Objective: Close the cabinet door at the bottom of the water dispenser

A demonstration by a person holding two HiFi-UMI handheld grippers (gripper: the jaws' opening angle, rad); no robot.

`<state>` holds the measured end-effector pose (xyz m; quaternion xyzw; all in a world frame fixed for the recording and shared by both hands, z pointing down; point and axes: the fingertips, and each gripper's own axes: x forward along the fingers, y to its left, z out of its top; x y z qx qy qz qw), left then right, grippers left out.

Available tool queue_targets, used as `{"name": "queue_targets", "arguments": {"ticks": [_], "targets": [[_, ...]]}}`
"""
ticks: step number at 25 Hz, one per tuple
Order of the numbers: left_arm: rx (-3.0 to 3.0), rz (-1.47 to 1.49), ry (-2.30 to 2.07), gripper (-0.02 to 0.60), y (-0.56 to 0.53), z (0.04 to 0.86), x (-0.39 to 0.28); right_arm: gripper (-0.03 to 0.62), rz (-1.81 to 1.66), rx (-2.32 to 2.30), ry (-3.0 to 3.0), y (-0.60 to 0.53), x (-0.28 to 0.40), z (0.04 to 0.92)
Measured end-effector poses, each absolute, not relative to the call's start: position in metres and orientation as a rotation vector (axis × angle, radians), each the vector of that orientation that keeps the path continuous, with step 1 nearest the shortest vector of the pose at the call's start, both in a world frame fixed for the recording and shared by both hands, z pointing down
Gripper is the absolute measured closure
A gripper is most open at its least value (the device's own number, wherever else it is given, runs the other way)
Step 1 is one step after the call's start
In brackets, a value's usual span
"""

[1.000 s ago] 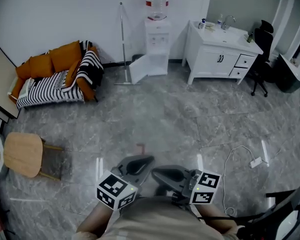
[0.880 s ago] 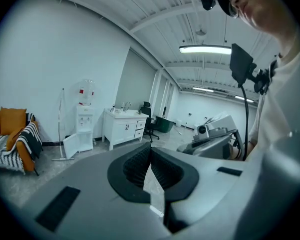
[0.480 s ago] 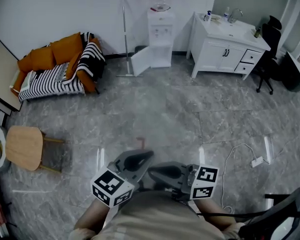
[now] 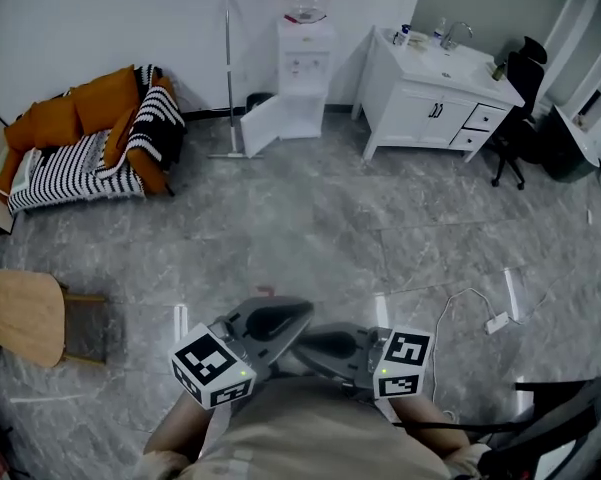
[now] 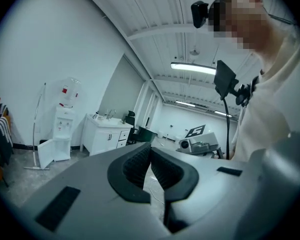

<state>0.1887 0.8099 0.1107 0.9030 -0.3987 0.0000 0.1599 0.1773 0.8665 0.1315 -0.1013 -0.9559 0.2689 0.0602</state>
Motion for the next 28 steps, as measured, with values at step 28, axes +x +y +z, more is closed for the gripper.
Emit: {"name": "queue_targets", "arguments": {"ticks": [28], "targets": [[2.659, -0.139, -0.825, 0.589, 0.719, 0.103, 0.032, 0.582, 0.936, -0.193, -2.83, 0.757, -0.009, 0.134]]}}
